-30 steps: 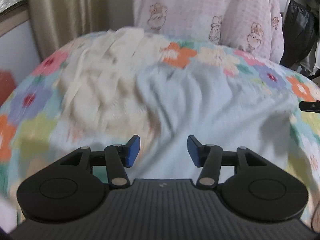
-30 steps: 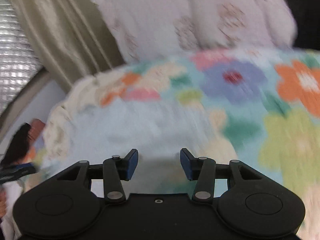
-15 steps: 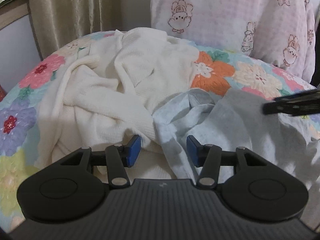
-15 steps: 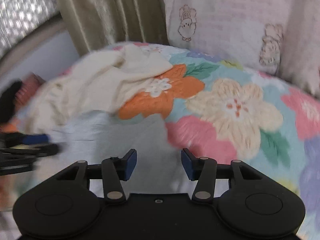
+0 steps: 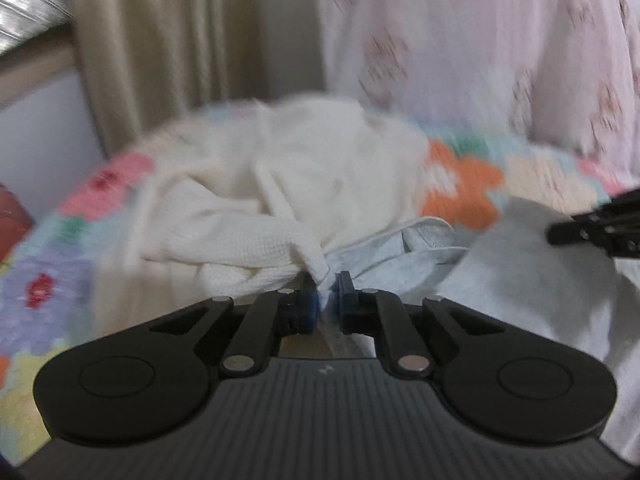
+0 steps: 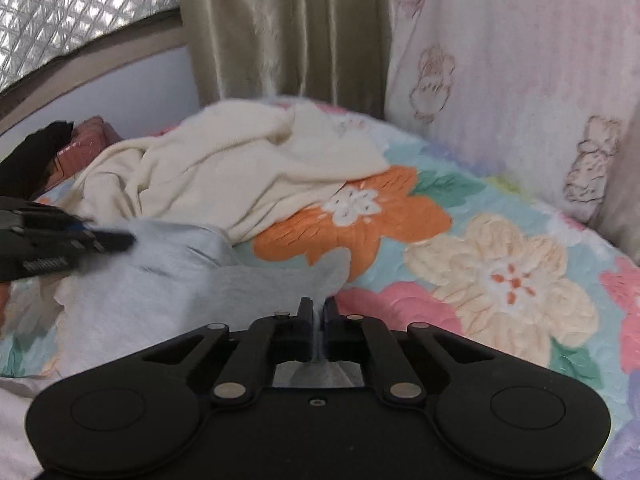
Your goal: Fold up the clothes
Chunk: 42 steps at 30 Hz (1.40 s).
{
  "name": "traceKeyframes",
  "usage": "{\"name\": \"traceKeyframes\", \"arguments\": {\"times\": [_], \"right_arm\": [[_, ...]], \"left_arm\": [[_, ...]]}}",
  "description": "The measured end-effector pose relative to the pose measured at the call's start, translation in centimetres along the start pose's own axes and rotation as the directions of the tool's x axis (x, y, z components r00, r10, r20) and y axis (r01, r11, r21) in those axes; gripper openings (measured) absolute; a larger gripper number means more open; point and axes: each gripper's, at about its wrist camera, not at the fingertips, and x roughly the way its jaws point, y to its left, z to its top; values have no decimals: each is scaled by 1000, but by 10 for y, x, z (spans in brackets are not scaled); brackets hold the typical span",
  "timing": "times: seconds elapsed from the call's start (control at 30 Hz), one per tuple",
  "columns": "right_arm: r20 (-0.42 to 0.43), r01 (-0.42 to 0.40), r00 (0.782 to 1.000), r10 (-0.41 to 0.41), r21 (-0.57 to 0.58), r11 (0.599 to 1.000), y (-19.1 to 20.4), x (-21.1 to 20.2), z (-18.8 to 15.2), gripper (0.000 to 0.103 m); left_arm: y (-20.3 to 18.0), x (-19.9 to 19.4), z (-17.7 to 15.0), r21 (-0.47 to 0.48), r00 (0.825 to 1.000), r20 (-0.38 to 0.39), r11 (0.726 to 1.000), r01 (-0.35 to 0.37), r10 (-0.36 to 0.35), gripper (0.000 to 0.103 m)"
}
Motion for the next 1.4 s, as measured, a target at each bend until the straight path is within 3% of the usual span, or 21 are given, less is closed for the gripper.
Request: {"name": "traceKeyframes", "arguments": {"times": [0.03,0.1,0.17,0.27,0.3,0.33,0.43,0.6,0.73,0.83,0.93,1.07,1.17,1.23,1.3,1.33,1.37,1.4], "right_arm": [[27,6,1000,-6,-1,1000,0,-5,-2,6],[46,24,999,-24,-4,1000,-1,-7,-4,6],[29,47,998,-47,-17,999,3,-3,-6,6],[31,59,998,-58,-34,998,9,-3,-6,6],[44,51,998,-50,-32,998,11,-5,-5,6],[59,37,998,-36,-22,999,12,-8,-3,6],[92,12,996,-12,5,1000,13,-15,0,6],[131,-8,991,2,47,999,13,-30,-6,6],[186,-87,980,64,116,989,7,-51,-16,6],[188,-177,971,148,145,974,5,-70,-31,6],[122,-222,971,204,152,963,10,-84,-59,6],[32,-155,988,152,183,971,13,-88,-95,6],[31,-136,991,132,230,964,7,-89,-111,6],[45,-135,991,128,259,956,3,-88,-112,6],[60,-134,991,122,268,954,2,-86,-107,6],[66,-133,991,120,266,955,2,-85,-104,6],[70,-132,991,117,261,956,3,-82,-101,6],[76,-129,991,113,257,958,4,-80,-98,6]], "left_arm": [[2,-1,-3,-24,999,14,999,-28,29,13],[10,17,-7,-86,997,-59,995,-58,53,19],[23,23,-5,-182,995,-102,983,-20,1,19],[31,5,1,-254,993,-46,963,89,-104,21],[32,-1,3,-258,989,-30,957,129,-142,29],[29,-4,5,-245,983,-28,955,169,-181,37],[22,-14,7,-188,967,-24,952,243,-252,43],[9,-30,3,-66,977,29,975,211,-210,45],[0,-48,4,16,968,103,973,229,-230,46],[-11,-53,5,72,962,112,967,244,-251,50],[-25,-39,10,145,961,63,955,258,-269,53],[-54,4,21,288,964,-82,920,266,-253,53],[-74,28,27,373,965,-126,890,261,-230,54],[-85,43,28,431,966,-163,866,252,-200,61],[-91,59,25,463,961,-212,848,257,-176,55],[-93,63,23,474,959,-225,840,264,-174,22],[-93,65,22,476,959,-226,840,260,-169,5],[-92,64,24,463,966,-206,854,238,-158,5]]}}
